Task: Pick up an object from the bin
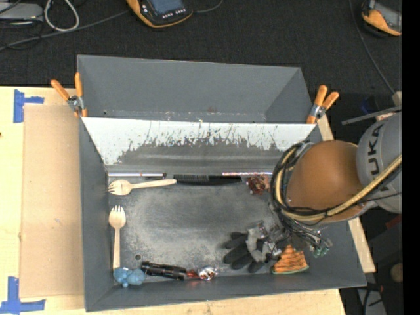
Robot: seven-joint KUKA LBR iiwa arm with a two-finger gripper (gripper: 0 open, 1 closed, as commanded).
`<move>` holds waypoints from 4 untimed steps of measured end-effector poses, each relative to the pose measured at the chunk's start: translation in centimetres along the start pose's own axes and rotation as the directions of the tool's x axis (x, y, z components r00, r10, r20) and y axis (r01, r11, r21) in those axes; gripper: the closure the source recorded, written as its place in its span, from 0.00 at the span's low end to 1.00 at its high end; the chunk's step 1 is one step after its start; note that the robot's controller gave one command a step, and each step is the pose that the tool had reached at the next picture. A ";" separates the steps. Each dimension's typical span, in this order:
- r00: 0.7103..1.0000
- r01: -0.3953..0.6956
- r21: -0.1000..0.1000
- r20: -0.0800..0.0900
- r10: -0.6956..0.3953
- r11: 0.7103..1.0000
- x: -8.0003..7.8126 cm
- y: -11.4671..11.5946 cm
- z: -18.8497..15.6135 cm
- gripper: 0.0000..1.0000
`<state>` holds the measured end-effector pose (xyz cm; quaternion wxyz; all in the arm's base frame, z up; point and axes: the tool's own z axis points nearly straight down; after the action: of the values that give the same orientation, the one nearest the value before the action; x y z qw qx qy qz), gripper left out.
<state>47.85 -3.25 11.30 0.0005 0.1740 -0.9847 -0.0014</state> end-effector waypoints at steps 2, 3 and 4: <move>0.988 0.154 0.000 -0.001 -0.154 0.988 -0.1 2.2 2.6 1.00; 0.975 0.224 -0.002 -0.001 -0.224 0.975 -1.4 4.2 4.3 1.00; 0.975 0.224 -0.002 -0.001 -0.224 0.975 -1.4 4.2 4.2 1.00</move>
Offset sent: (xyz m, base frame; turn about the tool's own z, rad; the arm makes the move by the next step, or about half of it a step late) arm -0.0084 0.0293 -0.0348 -0.2079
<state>47.70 1.18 7.08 0.0010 0.2837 -0.9589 -0.0022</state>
